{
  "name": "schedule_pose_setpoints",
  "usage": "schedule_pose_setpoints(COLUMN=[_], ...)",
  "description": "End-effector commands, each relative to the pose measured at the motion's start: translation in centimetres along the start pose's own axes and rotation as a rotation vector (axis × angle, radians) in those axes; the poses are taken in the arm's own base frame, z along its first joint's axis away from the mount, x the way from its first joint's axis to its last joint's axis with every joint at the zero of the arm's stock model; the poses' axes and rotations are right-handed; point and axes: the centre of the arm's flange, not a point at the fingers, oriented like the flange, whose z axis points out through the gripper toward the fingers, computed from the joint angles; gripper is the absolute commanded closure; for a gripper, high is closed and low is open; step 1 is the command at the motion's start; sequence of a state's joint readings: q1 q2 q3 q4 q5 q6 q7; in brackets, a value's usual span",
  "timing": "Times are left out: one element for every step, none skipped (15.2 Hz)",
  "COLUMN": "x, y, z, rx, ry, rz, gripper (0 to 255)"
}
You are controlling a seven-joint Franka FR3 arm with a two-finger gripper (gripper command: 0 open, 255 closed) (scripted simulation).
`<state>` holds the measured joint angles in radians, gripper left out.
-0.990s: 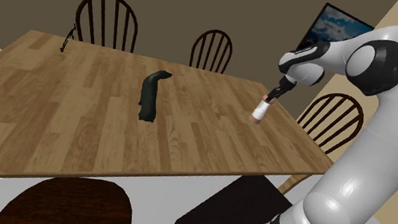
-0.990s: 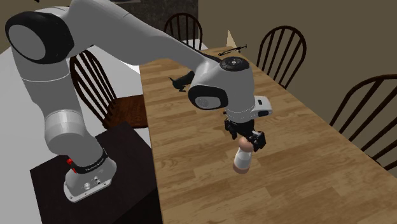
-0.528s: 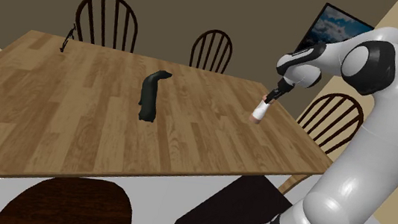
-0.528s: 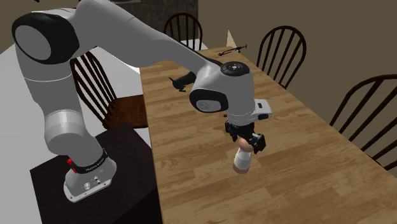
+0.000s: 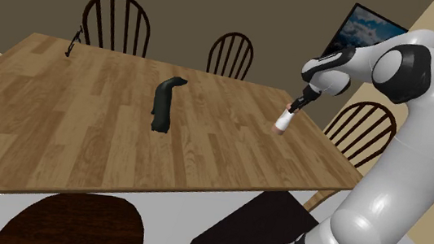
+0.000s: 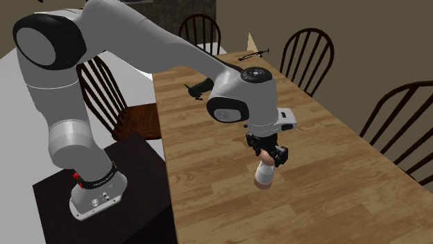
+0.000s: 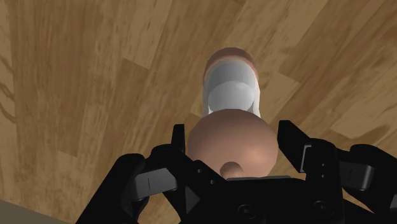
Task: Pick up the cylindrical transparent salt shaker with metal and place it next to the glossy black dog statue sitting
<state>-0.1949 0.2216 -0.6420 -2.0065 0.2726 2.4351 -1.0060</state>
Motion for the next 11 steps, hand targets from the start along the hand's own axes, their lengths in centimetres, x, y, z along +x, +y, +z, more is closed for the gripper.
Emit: schedule_pose_setpoints(x=[0.0,0.0,0.0,0.0,0.1,0.2,0.3,0.4,0.6,0.7,0.8], y=[0.0,0.0,0.0,0.0,0.1,0.2,0.2,0.3,0.4,0.5,0.6], z=[0.0,0.0,0.0,0.0,-0.5,-1.0,-1.5,-2.0,-2.5,-3.0,-3.5], rx=[0.000,0.000,0.000,0.000,0.000,0.000,0.000,0.000,0.000,0.000,0.000], ry=[0.000,0.000,0.000,0.000,0.000,0.000,0.000,0.000,0.000,0.000,0.000], rz=[0.000,0.000,0.000,0.000,0.000,0.000,0.000,0.000,0.000,0.000,0.000], gripper=[255,255,255,255,255,255,255,255,255,255,255])
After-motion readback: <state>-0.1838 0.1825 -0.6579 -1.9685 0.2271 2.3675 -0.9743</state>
